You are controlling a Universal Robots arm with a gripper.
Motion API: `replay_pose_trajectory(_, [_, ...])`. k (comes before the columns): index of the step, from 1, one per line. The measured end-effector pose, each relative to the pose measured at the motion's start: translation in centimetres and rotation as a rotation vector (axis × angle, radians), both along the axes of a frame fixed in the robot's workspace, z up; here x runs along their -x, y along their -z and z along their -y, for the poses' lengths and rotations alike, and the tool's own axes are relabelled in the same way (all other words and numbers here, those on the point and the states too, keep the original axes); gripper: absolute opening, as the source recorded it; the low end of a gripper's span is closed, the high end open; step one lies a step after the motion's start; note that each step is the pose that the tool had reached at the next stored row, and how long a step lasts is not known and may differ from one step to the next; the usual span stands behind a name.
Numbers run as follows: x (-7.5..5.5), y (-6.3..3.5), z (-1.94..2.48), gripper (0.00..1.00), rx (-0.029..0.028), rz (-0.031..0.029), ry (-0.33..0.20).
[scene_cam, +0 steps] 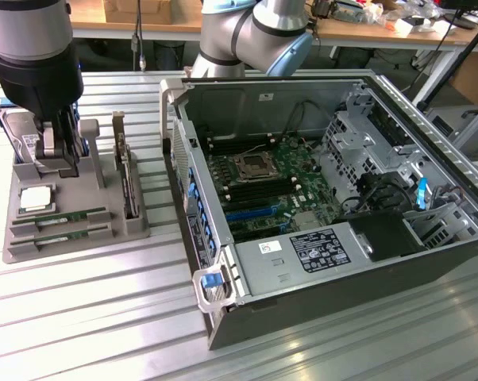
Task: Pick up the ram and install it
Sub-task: 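Pick up the ram and move it above insertion slot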
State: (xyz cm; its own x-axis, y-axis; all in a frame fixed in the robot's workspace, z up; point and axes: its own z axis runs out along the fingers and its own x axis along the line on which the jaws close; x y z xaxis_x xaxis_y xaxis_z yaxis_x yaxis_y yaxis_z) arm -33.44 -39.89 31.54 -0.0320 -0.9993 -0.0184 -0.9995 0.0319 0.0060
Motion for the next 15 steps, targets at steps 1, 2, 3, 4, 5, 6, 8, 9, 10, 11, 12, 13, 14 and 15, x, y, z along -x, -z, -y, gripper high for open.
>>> replay_pose_trajectory(1, [0.00, 0.15, 0.00, 0.30, 0.0000, 0.0000, 0.000])
replay_pose_trajectory(2, [0.00, 0.21, 0.00, 0.30, 0.0000, 0.0000, 0.000])
replay_pose_trajectory(3, [0.00, 0.28, 0.00, 0.30, 0.0000, 0.0000, 0.000])
replay_pose_trajectory(4, [0.00, 0.32, 0.00, 0.30, 0.0000, 0.0000, 0.000])
replay_pose_trajectory(5, [0.00, 0.36, 0.00, 0.30, 0.0000, 0.0001, 0.000])
replay_pose_trajectory(6, [0.00, 0.39, 0.00, 0.30, 0.0000, 0.0000, 0.000])
replay_pose_trajectory(8, [0.00, 0.51, 0.00, 0.30, 0.0001, 0.0000, 0.000])
replay_pose_trajectory(9, [0.00, 0.60, 0.00, 0.30, 0.0000, 0.0000, 0.000])
replay_pose_trajectory(10, [0.00, 0.66, 0.00, 0.30, 0.0000, 0.0000, 0.000])
replay_pose_trajectory(11, [0.00, 0.73, 0.00, 0.30, 0.0000, 0.0000, 0.000])
replay_pose_trajectory(12, [0.00, 0.79, 0.00, 0.30, 0.0001, -0.0001, 0.000])
replay_pose_trajectory(13, [0.00, 0.88, 0.00, 0.30, 0.0000, 0.0000, 0.000])
replay_pose_trajectory(14, [0.00, 0.94, 0.00, 0.30, 0.0000, 0.0000, 0.000])
replay_pose_trajectory(15, [0.00, 1.06, 0.00, 0.30, 0.0000, 0.0000, 0.000])
